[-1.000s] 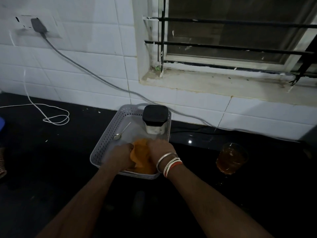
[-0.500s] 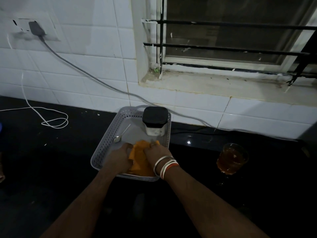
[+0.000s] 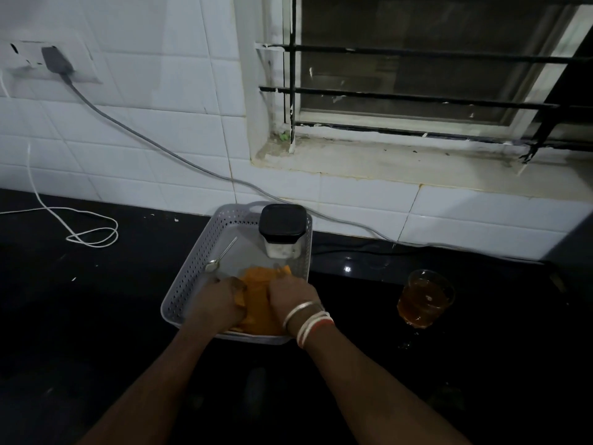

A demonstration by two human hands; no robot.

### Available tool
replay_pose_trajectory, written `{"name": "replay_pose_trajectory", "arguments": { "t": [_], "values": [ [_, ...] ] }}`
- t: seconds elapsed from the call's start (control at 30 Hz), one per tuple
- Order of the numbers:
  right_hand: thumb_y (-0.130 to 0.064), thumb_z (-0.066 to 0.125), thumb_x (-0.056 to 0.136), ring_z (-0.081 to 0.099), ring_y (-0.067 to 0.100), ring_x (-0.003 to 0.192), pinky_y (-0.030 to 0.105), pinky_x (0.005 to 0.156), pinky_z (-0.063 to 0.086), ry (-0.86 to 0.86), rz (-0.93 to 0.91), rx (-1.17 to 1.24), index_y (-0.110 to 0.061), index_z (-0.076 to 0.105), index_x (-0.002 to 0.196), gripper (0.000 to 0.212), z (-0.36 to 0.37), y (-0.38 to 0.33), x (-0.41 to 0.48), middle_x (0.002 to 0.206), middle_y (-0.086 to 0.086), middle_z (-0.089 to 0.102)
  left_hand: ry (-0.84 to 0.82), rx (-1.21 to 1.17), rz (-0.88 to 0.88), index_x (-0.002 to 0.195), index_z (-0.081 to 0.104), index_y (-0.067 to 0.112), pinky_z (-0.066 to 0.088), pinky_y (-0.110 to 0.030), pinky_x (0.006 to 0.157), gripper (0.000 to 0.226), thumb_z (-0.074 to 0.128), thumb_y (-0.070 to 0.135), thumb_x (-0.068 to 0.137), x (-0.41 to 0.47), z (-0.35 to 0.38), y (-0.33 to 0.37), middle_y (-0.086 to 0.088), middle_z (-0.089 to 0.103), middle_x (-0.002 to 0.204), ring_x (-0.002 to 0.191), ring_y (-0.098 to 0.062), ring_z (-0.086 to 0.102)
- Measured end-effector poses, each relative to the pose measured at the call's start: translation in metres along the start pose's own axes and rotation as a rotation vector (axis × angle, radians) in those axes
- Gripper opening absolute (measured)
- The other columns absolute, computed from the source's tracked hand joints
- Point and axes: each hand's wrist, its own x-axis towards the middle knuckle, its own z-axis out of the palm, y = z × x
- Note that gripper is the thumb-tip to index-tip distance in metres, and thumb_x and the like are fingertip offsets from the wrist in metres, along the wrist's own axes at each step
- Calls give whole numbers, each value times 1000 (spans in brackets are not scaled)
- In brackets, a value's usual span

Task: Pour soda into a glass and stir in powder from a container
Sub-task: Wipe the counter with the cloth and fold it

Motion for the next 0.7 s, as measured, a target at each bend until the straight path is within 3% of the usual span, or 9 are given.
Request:
{"name": "replay_pose_trajectory", "arguments": {
  "t": [0.13, 0.23, 0.33, 0.4, 0.47, 0.57, 0.63, 0.7],
  "values": [
    [-32, 57, 96, 65, 25, 105, 33, 87, 54, 343, -138, 222, -26, 70, 120, 28, 19, 35, -30, 117, 2, 70, 530, -320, 118, 121, 62, 31, 50, -33, 77, 28, 71, 34, 94, -22, 4, 3, 6, 63, 101, 89, -11, 59],
    [-33, 63, 95, 66, 6, 101, 21, 90, 51, 613, -146, 500, -30, 73, 114, 21, 29, 67, -76, 109, -15, 72, 677, -407, 272, 111, 64, 26, 50, -28, 75, 24, 64, 42, 93, -56, 15, 29, 7, 59, 90, 84, -13, 60],
    [-26, 73, 92, 69, 0, 87, 16, 79, 53, 722, 133, 785, -34, 72, 94, 8, 42, 101, -116, 91, -20, 72, 636, -537, 421, 109, 63, 29, 47, -16, 68, 24, 65, 43, 90, -82, 39, 65, 17, 51, 85, 75, -5, 56],
    [-25, 77, 88, 67, 3, 78, 17, 71, 50, 806, 355, 880, -33, 62, 84, 18, 52, 128, -135, 81, -13, 69, 522, -618, 485, 114, 63, 34, 45, -13, 67, 25, 66, 44, 91, -90, 58, 96, 21, 51, 86, 75, -2, 56],
    [-27, 82, 83, 65, 9, 77, 22, 69, 46, 891, 554, 887, -31, 50, 87, 32, 60, 154, -143, 79, -5, 64, 372, -685, 476, 126, 57, 43, 48, -13, 69, 36, 65, 51, 91, -89, 70, 127, 22, 55, 97, 83, -3, 61],
    [-22, 88, 76, 62, 18, 97, 31, 82, 53, 961, 657, 894, -33, 45, 117, 60, 63, 189, -145, 111, 2, 57, 193, -785, 397, 144, 44, 51, 57, -20, 83, 66, 71, 60, 85, -72, 88, 166, 27, 56, 126, 107, 0, 65],
    [-21, 90, 73, 57, 18, 114, 37, 96, 53, 904, 595, 917, -29, 37, 144, 89, 59, 210, -139, 135, 2, 47, 89, -868, 344, 153, 33, 53, 56, -24, 96, 87, 79, 59, 79, -55, 97, 187, 26, 51, 143, 120, 3, 62],
    [-31, 90, 72, 53, 17, 130, 39, 107, 49, 811, 483, 913, -29, 28, 156, 104, 52, 228, -132, 150, 0, 42, 5, -915, 314, 157, 23, 53, 52, -31, 108, 102, 85, 54, 77, -41, 104, 207, 18, 45, 155, 131, -3, 56]
  ]
}}
